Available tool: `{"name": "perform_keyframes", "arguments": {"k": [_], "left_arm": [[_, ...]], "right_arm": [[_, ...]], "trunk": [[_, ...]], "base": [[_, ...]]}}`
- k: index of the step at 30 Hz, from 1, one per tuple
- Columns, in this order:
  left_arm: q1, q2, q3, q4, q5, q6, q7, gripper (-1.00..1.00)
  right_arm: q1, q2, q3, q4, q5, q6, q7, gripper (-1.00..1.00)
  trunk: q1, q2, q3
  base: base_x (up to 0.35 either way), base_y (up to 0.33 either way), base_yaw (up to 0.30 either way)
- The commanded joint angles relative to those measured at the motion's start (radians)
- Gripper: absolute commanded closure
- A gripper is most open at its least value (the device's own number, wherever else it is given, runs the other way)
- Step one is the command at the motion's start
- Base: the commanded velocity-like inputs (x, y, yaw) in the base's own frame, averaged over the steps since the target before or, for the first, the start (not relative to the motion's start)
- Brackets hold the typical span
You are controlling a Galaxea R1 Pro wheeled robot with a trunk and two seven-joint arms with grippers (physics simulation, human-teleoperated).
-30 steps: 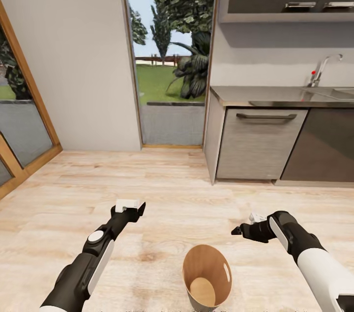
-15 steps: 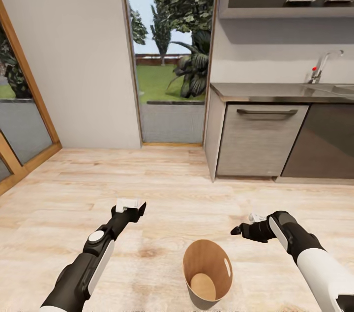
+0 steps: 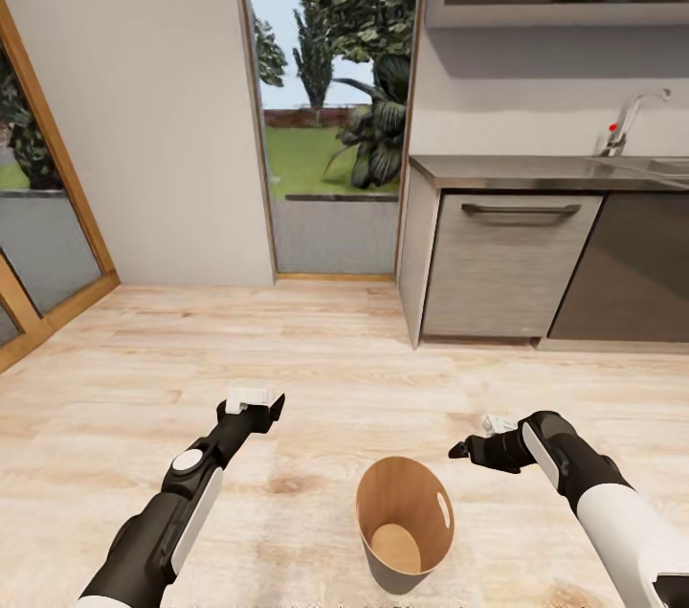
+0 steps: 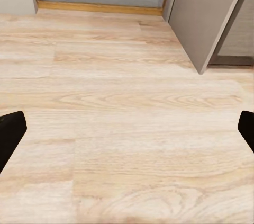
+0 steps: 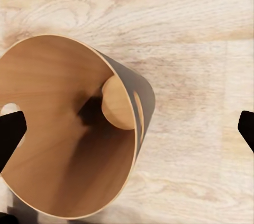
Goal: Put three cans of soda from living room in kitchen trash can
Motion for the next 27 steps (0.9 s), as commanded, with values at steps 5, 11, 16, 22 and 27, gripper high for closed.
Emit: {"name": "perform_keyframes", "arguments": {"k": [5,11,16,22,27], "left_arm": [[0.0,0.0,0.0,0.0,0.0,-0.001,-0.003,-1.0],[0.0,0.0,0.0,0.0,0.0,-0.001,-0.005,-1.0],[0.0,0.0,0.0,0.0,-0.001,-0.002,-0.005,-1.0],[0.0,0.0,0.0,0.001,-0.002,-0.003,-0.006,-1.0],[0.0,0.0,0.0,0.002,-0.002,-0.003,-0.006,-1.0]], "right_arm": [[0.0,0.001,0.002,0.0,0.001,0.0,-0.004,-1.0],[0.0,0.001,0.003,0.0,0.002,-0.001,-0.007,-1.0],[0.0,0.002,0.003,0.0,0.003,-0.001,-0.007,-1.0],[0.0,0.002,0.004,0.0,0.003,-0.001,-0.007,-1.0],[0.0,0.002,0.004,0.0,0.003,-0.001,-0.008,-1.0]], "trunk": [[0.019,-0.035,-0.016],[0.042,-0.077,-0.035],[0.045,-0.078,-0.054],[0.047,-0.08,-0.077],[0.049,-0.081,-0.096]], "base": [[0.0,0.0,0.0],[0.0,0.0,0.0],[0.0,0.0,0.0],[0.0,0.0,0.0],[0.0,0.0,0.0]]}}
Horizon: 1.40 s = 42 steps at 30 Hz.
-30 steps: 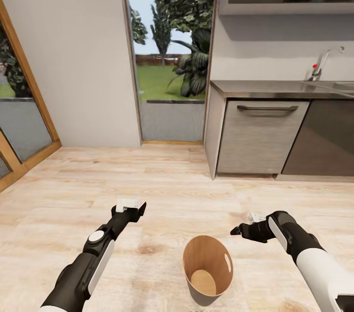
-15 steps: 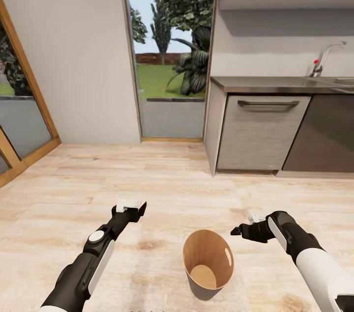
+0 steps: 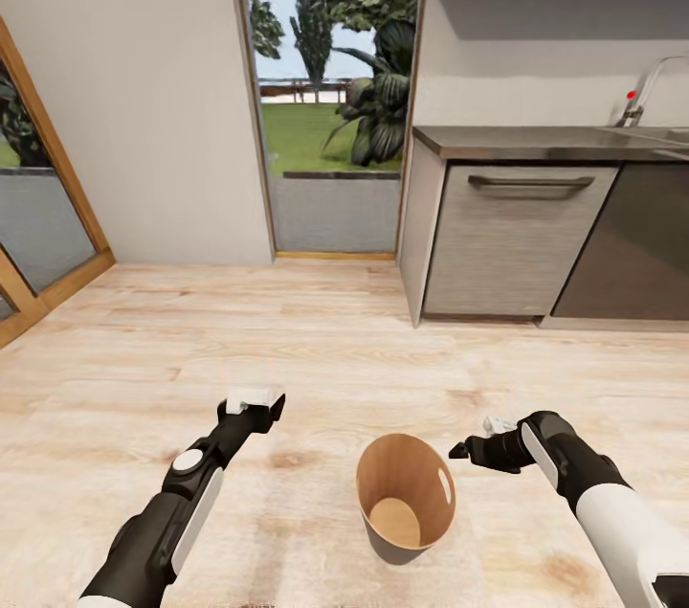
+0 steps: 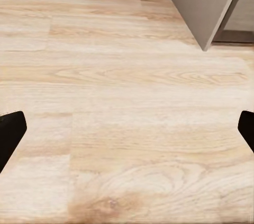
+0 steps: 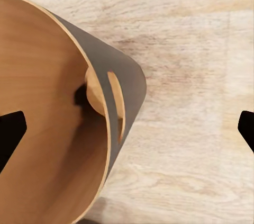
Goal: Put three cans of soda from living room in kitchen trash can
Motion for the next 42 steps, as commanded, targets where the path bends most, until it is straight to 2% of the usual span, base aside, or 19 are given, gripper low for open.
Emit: {"name": "perform_keyframes", "arguments": {"k": [1,5,38,42], "left_arm": [[0.0,0.0,0.0,0.0,0.0,0.0,0.0,-1.0],[0.0,0.0,0.0,0.0,0.0,0.0,0.0,-1.0],[0.001,-0.001,0.001,-0.015,0.002,-0.005,0.001,-1.0],[0.001,-0.003,0.002,-0.012,0.001,-0.004,0.003,-1.0]], "right_arm": [[0.0,0.0,0.0,0.0,0.0,0.0,0.0,-1.0],[0.0,0.0,0.0,0.0,0.0,0.0,0.0,-1.0],[0.0,0.001,0.002,0.0,0.0,0.0,-0.002,-1.0],[0.0,0.001,0.002,0.0,0.0,0.0,-0.002,-1.0]], "trunk": [[0.0,0.0,-0.004],[0.002,-0.001,-0.019],[0.002,-0.001,-0.019],[0.004,-0.002,-0.035]], "base": [[0.0,0.0,0.0],[0.0,0.0,0.0],[0.007,0.027,0.0],[0.0,0.0,0.0]]}}
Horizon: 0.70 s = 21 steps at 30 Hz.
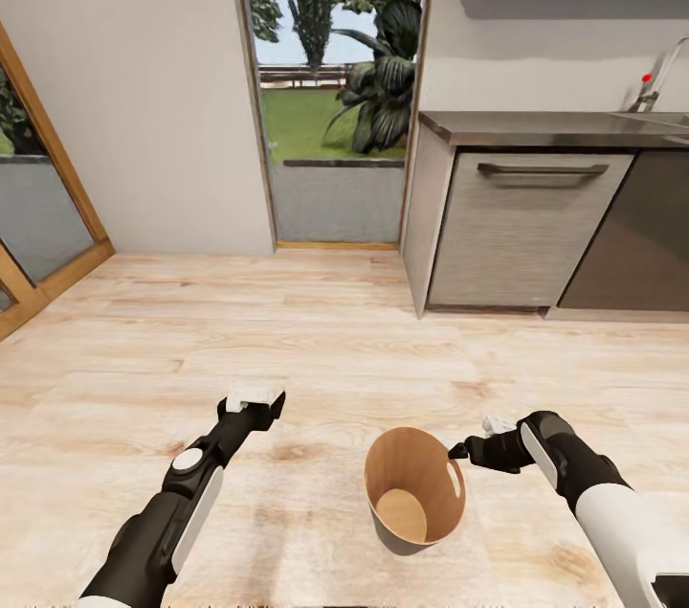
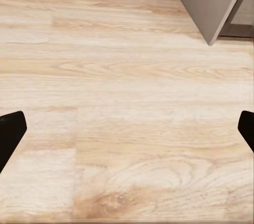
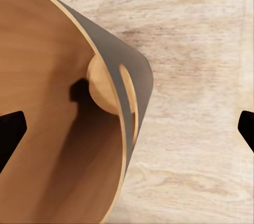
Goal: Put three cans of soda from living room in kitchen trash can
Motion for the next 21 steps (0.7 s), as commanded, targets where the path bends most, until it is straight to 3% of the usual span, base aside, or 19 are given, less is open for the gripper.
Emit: {"name": "perform_keyframes", "arguments": {"k": [1,21], "left_arm": [[0.0,0.0,0.0,0.0,0.0,0.0,0.0,-1.0],[0.0,0.0,-0.001,0.002,0.0,0.001,-0.002,-1.0]], "right_arm": [[0.0,0.0,0.0,0.0,0.0,0.0,0.0,-1.0],[0.0,0.002,0.001,0.0,0.0,0.0,0.0,-1.0]], "trunk": [[0.0,0.0,-0.004],[0.009,-0.005,-0.081]], "base": [[0.0,0.0,0.0],[0.0,0.0,0.0]]}}
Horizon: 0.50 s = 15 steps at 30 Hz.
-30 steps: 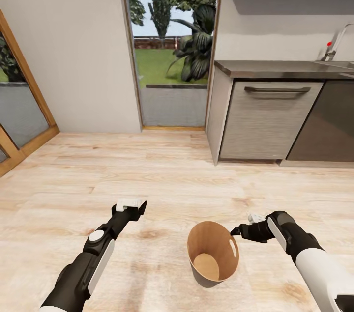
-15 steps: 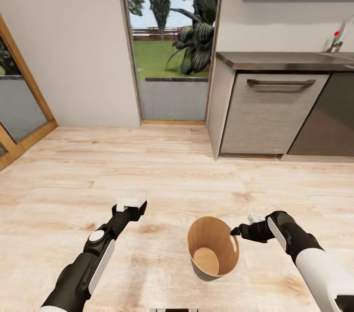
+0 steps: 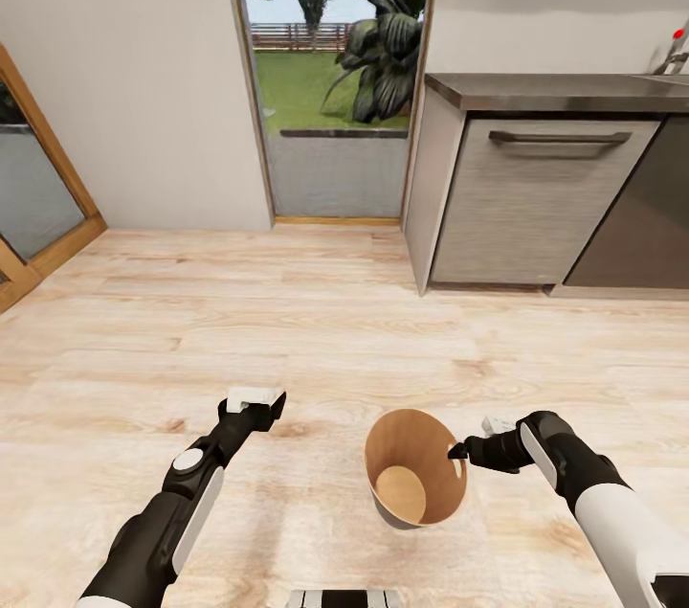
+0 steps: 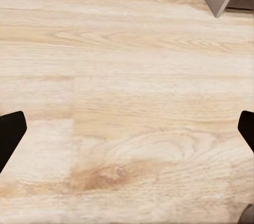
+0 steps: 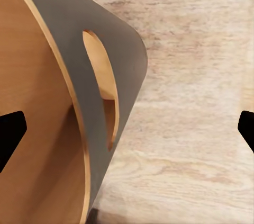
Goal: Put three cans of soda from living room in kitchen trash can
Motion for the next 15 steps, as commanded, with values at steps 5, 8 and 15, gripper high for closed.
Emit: {"name": "perform_keyframes", "arguments": {"k": [5,8,15], "left_arm": [[0.0,0.0,0.0,-0.002,0.0,-0.001,0.0,-1.0],[0.0,0.0,0.0,-0.002,0.0,-0.005,0.001,-1.0],[0.0,0.0,0.0,-0.001,0.0,-0.018,0.0,-1.0]], "right_arm": [[0.0,0.0,0.0,0.0,0.0,0.0,0.0,-1.0],[0.0,0.0,0.0,0.0,0.0,0.0,0.0,-1.0],[0.0,0.0,0.0,0.0,0.0,0.0,0.0,-1.0]], "trunk": [[0.0,0.0,0.0],[0.0,0.0,0.0],[0.0,0.0,0.0]], "base": [[0.0,0.0,0.0],[0.0,0.0,0.0],[0.043,0.047,0.0]]}}
